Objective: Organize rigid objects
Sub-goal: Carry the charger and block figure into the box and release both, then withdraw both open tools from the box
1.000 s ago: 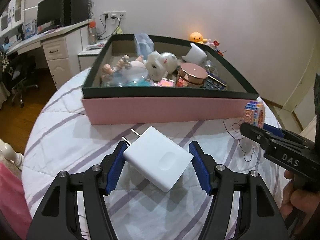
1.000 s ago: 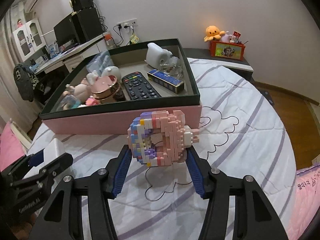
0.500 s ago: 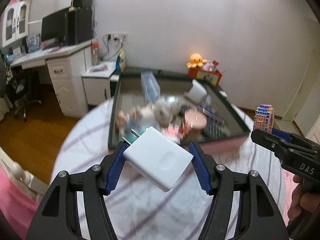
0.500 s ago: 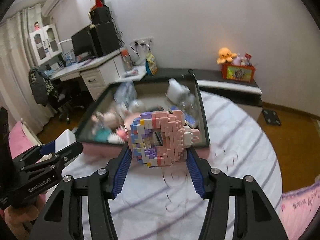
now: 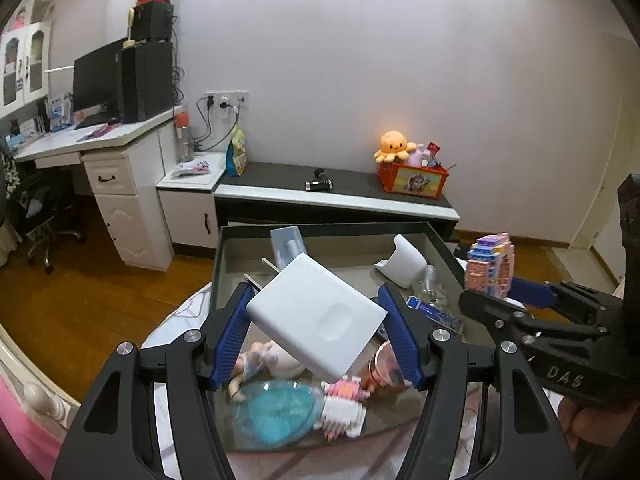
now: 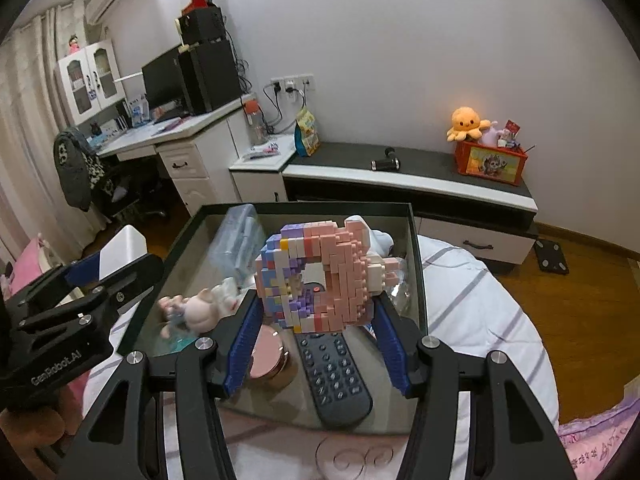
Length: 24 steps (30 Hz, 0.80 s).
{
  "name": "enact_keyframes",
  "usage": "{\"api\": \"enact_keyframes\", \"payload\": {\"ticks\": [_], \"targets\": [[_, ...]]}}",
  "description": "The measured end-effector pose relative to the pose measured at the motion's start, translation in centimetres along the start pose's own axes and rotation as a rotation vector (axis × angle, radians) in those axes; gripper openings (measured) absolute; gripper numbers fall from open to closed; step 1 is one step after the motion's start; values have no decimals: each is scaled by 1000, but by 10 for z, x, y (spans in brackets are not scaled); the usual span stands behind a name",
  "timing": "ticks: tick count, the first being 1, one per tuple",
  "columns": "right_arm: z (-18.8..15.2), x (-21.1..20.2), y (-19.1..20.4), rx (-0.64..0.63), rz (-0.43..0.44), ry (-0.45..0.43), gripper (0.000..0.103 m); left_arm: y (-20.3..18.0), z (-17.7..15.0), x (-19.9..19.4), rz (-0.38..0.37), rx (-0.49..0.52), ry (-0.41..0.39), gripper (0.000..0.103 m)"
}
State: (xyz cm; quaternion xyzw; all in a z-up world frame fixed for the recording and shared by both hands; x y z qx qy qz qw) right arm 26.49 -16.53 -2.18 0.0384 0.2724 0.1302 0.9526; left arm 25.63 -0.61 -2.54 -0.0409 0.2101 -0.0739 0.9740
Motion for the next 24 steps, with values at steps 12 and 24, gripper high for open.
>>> {"api": "enact_keyframes", "payload": {"ticks": [12, 24], "targets": [[-8, 19, -15, 51, -40, 16, 88, 6, -7, 23, 41, -10, 32, 103], [5, -59, -4, 93, -71, -116, 89, 8, 2, -71, 52, -26, -91, 103]]}}
Point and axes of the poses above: each gripper's, at about its wrist camera, not at the fingertips, and x roughly the way its jaws point, y to its left, z to its top, the point moved 1 cm from there along x, roughly the way its jaws point, and after that the axes turned 13 degrees about -y, right-handed, at the moved point
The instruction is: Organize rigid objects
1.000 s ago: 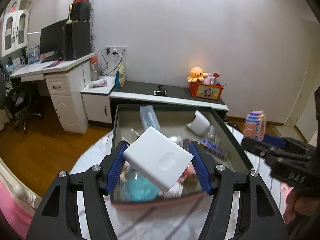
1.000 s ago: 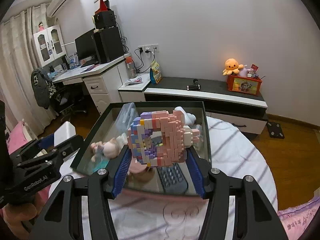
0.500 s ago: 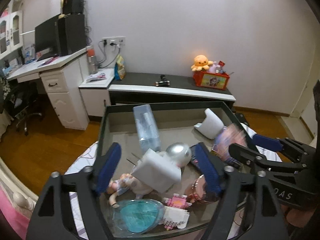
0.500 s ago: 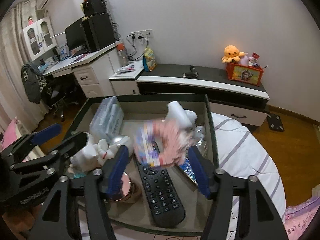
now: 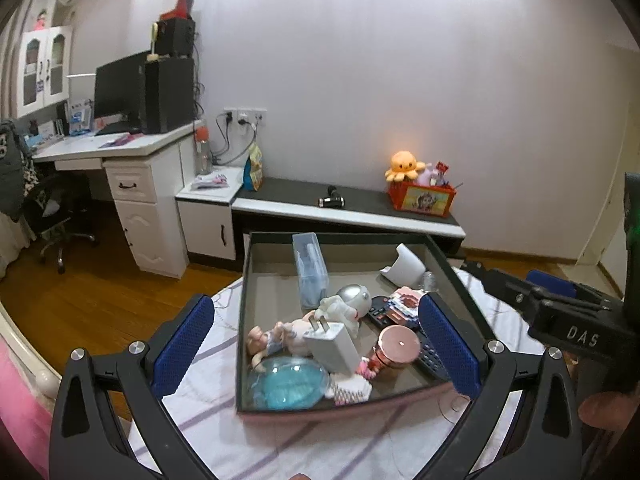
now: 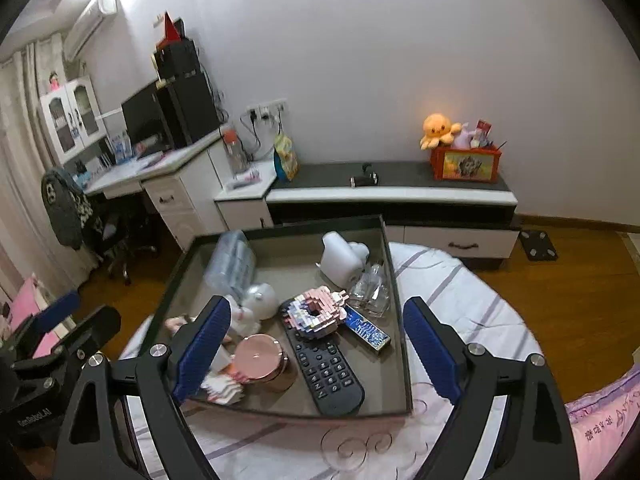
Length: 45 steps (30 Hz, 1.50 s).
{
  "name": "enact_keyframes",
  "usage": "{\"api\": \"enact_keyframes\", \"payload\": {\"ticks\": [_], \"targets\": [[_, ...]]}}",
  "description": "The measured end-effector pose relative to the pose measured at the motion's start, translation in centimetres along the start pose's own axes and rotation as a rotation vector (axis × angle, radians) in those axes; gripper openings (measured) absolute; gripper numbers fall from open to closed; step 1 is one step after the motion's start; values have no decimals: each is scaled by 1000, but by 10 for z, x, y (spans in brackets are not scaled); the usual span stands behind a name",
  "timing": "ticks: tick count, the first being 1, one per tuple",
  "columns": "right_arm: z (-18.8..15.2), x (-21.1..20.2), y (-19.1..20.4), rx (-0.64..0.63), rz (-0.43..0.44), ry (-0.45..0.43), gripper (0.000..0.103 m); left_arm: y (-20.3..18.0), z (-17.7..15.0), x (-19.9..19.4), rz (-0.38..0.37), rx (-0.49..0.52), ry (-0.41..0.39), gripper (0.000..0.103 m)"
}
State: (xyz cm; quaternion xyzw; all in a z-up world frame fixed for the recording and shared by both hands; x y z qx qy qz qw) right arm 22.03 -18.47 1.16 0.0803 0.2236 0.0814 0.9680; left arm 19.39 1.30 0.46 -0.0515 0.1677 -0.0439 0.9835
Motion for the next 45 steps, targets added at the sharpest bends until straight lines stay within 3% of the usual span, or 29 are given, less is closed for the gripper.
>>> {"api": "enact_keyframes", "payload": {"ticks": [10, 23, 45], "targets": [[2, -101, 20, -38, -34, -123, 89, -8, 3, -91, -5, 21, -76, 103], [-33, -195, 25, -46, -85, -195, 90, -17, -21, -179, -26, 13, -100, 103], [-43, -231, 34, -62, -97, -233, 90, -32, -28, -216, -34, 35, -130, 103]]}}
Point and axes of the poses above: each gripper's, at about its wrist camera, not at the fingertips, and x roughly the way its jaws point, y to its left, z to its top, the point moved 1 cm from there along x, roughly the way its jaws point, and after that the axes turned 13 degrees about -y, right-handed, at the moved point
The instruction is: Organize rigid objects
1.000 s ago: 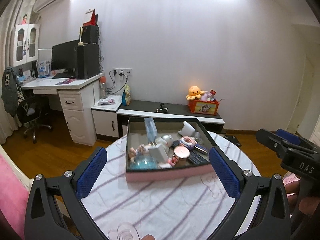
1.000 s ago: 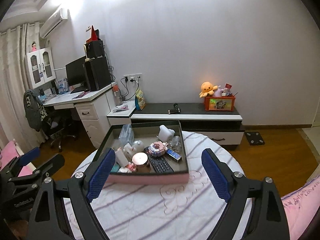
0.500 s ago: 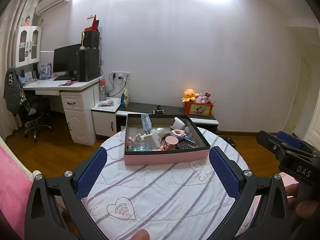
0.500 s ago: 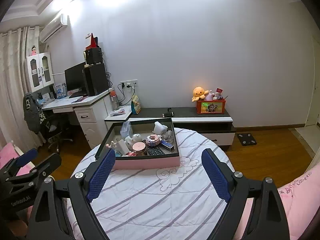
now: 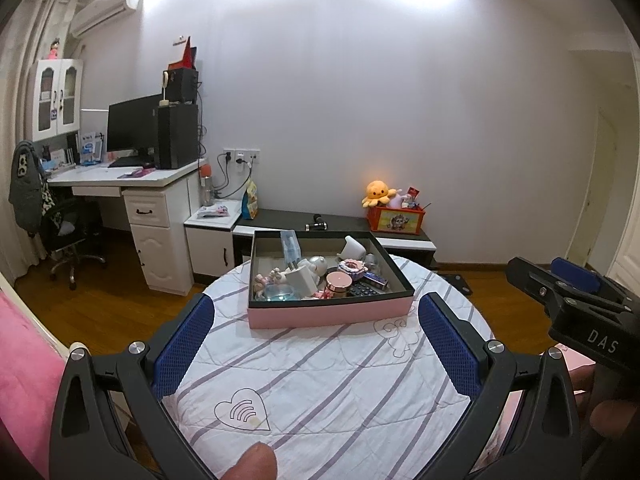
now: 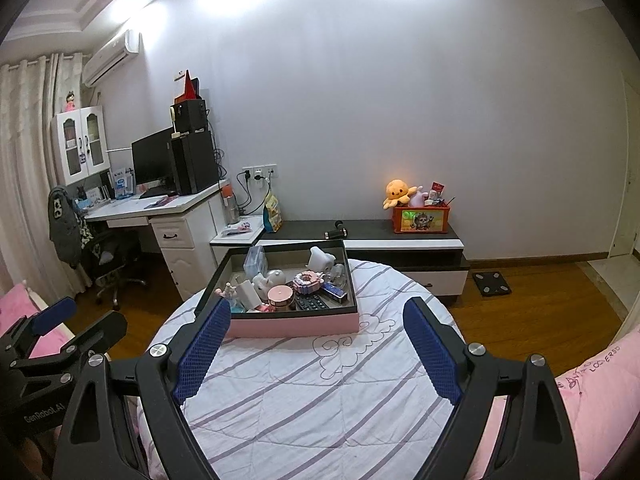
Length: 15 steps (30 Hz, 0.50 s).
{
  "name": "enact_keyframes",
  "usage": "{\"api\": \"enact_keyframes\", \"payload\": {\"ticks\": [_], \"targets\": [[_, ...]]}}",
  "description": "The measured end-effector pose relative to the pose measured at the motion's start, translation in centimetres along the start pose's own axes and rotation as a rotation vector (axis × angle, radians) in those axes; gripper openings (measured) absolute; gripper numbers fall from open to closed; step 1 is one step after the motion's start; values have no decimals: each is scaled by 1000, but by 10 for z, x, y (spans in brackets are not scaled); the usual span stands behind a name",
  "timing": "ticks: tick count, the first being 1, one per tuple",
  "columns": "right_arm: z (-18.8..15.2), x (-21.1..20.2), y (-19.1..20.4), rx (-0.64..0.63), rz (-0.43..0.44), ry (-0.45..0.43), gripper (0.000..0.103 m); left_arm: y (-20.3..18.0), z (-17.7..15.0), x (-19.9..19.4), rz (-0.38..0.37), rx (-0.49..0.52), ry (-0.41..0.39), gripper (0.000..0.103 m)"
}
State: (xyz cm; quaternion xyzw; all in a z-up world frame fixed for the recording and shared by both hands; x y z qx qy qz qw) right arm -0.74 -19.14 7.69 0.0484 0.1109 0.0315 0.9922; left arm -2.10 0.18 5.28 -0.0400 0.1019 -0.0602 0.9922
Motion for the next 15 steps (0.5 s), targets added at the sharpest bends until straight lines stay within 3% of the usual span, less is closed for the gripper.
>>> {"api": "enact_keyframes", "payload": {"ticks": [15], "targets": [[2, 0, -1, 0, 1, 7, 90, -1, 0, 2, 16, 1, -1, 103]]}}
Point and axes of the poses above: each gripper's, at about its wrist camera, not at the fingertips, and x roughly the way its jaws point, y to its left, z to its top, the point moved 1 cm from there along x, roughly the way its jaws point, and after that the axes turned 13 degrees about -y, right-handed, at the moved point
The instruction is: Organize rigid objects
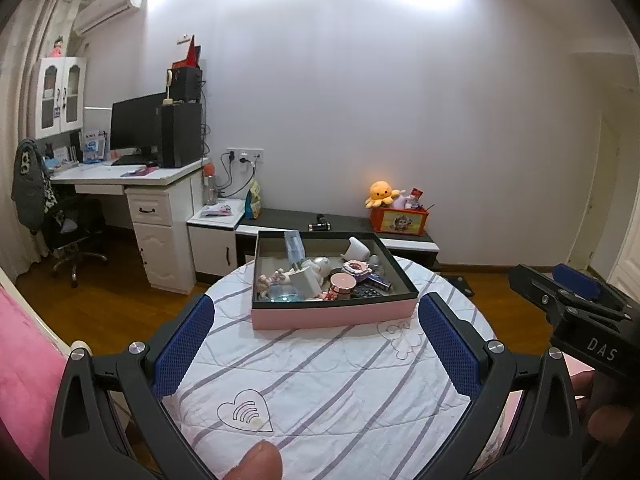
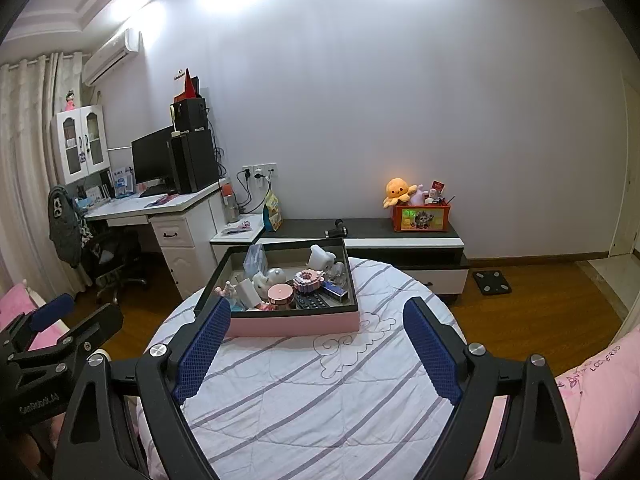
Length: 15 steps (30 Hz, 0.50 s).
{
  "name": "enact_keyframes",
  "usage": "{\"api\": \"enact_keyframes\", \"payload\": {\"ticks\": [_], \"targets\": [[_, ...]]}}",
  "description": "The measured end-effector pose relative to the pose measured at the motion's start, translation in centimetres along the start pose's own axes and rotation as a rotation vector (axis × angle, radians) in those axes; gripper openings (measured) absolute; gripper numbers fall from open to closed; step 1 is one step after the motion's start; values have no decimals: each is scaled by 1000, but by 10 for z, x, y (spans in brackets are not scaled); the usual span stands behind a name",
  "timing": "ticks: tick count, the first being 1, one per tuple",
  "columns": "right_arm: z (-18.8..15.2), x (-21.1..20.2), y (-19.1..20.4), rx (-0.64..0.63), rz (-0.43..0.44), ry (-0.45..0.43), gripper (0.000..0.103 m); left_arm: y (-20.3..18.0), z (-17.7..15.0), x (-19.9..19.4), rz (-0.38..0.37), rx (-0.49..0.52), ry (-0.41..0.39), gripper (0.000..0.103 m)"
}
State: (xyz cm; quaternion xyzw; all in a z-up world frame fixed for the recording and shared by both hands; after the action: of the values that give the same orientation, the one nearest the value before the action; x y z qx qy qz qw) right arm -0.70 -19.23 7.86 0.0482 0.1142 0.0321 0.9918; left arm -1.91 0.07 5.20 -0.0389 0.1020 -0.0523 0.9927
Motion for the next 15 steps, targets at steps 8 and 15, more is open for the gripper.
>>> {"api": "enact_keyframes", "payload": {"ticks": [8, 15], "targets": [[0, 1, -1, 3, -1, 0, 90, -1, 1, 3, 7, 6, -2, 103], [-1, 2, -1, 4, 1, 2, 90, -2, 3, 4, 11, 13, -7, 103]]}}
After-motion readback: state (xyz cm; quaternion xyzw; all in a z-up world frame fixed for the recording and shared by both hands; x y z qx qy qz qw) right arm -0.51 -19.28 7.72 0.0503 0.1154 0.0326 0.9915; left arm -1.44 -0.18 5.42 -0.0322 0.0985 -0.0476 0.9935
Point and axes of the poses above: each gripper's, at about its wrist camera, not at the fingertips, and x roughly the way its jaws point, y to its left, z to its top, the point moved 1 cm from there along x, roughly the way its jaws point, and after that the axes turned 13 degrees about -y, right-handed, at the moved point
